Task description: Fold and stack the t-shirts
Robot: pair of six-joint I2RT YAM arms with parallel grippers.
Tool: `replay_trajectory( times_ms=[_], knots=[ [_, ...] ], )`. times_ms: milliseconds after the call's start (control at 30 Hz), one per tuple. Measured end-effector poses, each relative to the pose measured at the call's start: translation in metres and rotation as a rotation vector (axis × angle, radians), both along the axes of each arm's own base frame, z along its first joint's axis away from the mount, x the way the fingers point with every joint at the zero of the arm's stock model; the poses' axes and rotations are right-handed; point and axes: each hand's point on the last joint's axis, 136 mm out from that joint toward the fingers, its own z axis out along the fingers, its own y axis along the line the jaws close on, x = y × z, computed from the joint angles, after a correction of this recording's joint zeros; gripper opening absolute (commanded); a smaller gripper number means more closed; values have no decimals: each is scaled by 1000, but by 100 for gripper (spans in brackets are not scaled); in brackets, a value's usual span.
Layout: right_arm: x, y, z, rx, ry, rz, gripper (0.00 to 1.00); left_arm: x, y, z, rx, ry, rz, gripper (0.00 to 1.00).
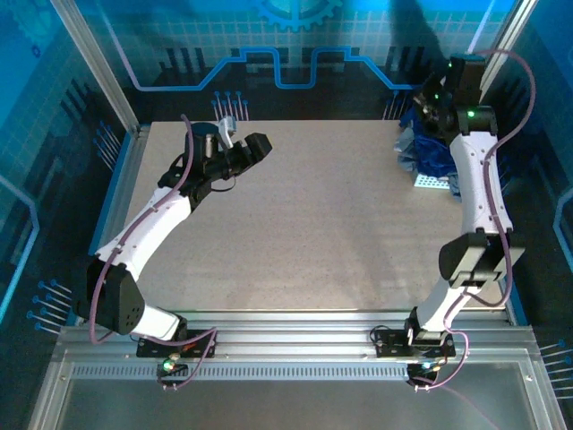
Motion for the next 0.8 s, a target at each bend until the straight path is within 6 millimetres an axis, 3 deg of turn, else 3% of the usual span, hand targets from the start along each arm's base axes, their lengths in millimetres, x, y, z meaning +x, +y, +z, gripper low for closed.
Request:
replay_trajectory(
  times_ms=[133, 200, 267, 333, 367, 467, 533, 633, 733, 800],
  knots=[
    [-23, 57, 81, -6, -185, 152, 0, 1, 8, -3, 42, 15, 35, 80],
    [-35, 90, 106, 6, -248, 240, 0, 1, 14, -3, 70, 21, 65, 80],
    [-47, 127, 118, 30, -277, 338, 0, 1, 23, -1, 99, 33, 109, 81],
    [-55, 170, 110, 53, -257, 441, 0, -3, 36, 3, 130, 44, 165, 81],
    [-56, 189, 100, 59, -232, 483, 0, -6, 42, 5, 141, 47, 186, 81],
    [-60, 261, 37, 68, -80, 631, 2, -17, 63, 12, 181, 55, 264, 81],
    [-66, 313, -28, 67, 76, 734, 34, -27, 78, 16, 208, 62, 315, 81],
    [-81, 372, -126, 40, 300, 853, 66, -42, 94, 23, 242, 55, 363, 81],
    [-100, 386, -194, 0, 470, 884, 70, -57, 98, 19, 271, 54, 353, 80],
    [-105, 374, -214, -13, 526, 865, 69, -62, 95, 8, 291, 70, 318, 80]
  ],
)
